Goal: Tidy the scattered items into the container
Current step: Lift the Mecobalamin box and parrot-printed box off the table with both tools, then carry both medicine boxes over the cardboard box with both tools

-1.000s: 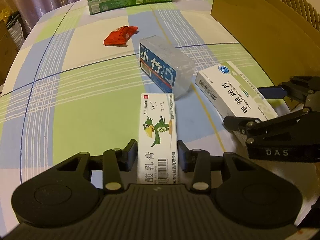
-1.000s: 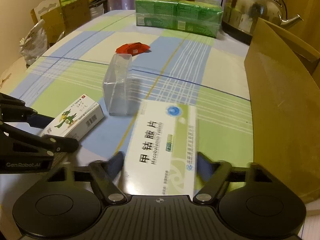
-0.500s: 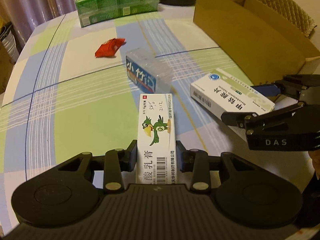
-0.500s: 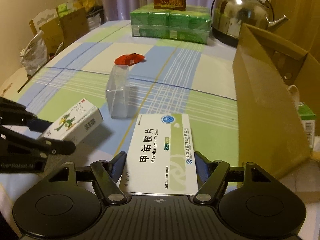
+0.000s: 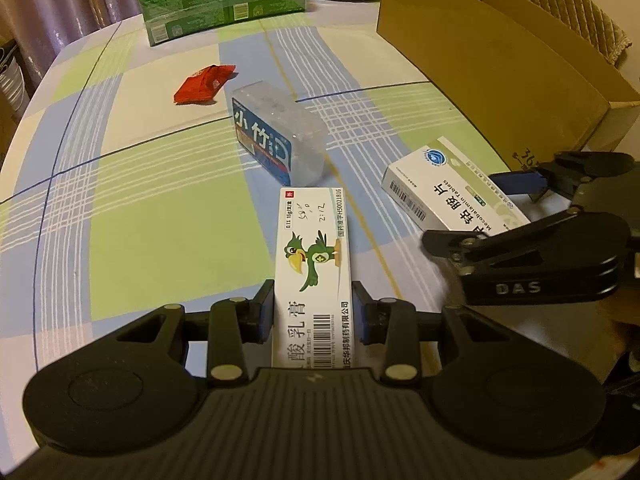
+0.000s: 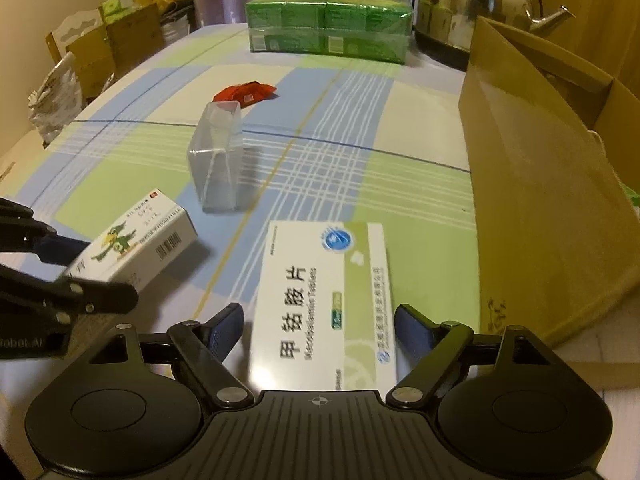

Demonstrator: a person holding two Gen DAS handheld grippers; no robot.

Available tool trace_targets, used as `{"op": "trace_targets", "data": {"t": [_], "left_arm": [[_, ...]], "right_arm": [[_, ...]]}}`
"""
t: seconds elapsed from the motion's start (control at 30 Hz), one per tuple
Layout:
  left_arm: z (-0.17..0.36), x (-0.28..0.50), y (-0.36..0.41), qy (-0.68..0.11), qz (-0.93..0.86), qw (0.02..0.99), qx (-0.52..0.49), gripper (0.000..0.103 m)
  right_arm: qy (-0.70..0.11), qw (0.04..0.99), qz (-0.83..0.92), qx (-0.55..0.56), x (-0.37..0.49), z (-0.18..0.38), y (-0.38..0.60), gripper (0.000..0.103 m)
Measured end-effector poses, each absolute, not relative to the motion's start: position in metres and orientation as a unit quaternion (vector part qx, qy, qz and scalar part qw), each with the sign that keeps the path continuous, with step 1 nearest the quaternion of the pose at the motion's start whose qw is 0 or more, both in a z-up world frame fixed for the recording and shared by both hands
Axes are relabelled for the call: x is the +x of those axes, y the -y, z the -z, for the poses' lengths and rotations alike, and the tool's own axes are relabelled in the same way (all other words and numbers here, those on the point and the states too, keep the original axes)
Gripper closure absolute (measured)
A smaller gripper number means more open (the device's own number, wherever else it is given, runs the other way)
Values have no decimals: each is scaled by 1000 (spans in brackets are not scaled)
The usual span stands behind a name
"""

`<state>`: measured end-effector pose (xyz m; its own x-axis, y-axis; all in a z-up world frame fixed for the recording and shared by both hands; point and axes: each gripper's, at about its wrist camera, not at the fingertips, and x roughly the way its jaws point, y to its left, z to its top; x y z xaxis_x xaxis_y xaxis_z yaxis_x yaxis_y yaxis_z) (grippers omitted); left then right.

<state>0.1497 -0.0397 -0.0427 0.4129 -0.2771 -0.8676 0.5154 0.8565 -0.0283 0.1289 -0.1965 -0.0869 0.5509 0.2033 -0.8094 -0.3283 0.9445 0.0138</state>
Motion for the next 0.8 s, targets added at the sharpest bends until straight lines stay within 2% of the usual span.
{"op": "trace_targets", "data": {"t": [0.07,0.1,0.8], "left_arm": [[44,150,41,-489,240,830,124,70],[45,149,41,-489,241,829,125,70],[7,118,64,-442,300,838,113,70]], "right_arm": [[-450,877,-151,-76,131,90,193,24],[-450,877,-147,-81,131,91,192,35],[-403,909,-104,-32,65,40,219,35]]}}
